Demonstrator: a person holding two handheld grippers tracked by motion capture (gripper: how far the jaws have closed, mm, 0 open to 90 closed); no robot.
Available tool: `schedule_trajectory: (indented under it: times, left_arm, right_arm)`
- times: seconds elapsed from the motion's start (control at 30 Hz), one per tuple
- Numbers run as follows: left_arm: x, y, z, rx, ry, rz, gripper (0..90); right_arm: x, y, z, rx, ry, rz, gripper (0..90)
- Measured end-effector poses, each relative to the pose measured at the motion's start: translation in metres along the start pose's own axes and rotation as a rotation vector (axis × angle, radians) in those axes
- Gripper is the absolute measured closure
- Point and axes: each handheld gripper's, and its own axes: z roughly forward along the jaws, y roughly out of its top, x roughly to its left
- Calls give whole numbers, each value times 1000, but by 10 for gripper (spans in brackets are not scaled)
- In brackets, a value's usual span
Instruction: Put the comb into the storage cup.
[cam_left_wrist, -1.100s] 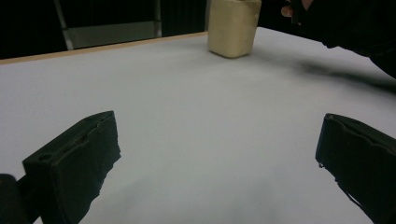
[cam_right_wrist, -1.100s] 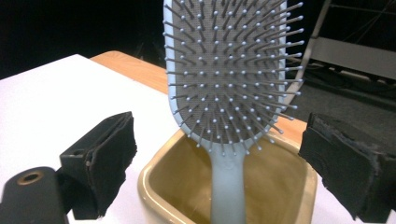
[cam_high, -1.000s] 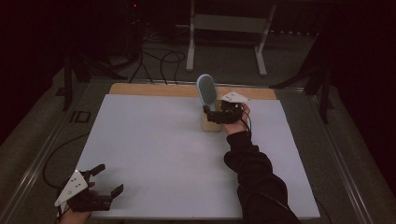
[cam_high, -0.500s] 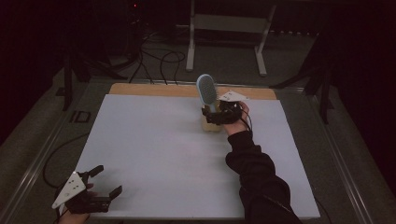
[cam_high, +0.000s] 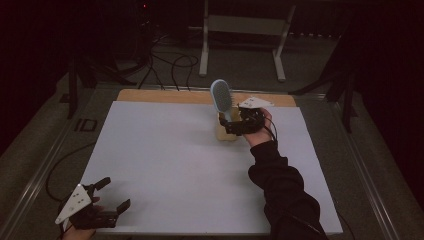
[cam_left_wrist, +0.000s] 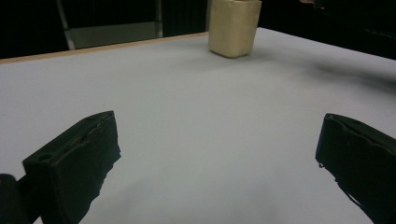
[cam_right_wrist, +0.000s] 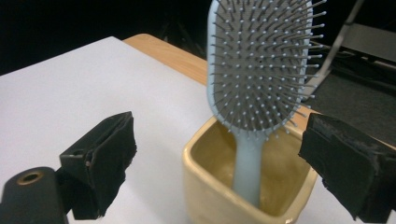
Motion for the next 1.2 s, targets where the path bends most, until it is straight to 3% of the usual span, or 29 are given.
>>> schedule_trajectory:
  times: [0.13, 0.3, 0.63, 1.2]
  left_arm:
    - [0, 0, 0, 0, 0, 0, 0]
    - [0, 0, 0, 2, 1, 1, 0]
    - [0, 0, 0, 1, 5, 4, 0]
    - [-1, 0, 0, 3, 2, 4, 0]
  right_arm:
    - [1, -1, -8, 7, -1, -23, 98]
    - [1, -3, -20, -1, 10, -11, 98]
    - [0, -16, -41, 20, 6, -34, 98]
    - [4, -49, -74, 3, 12, -6, 97]
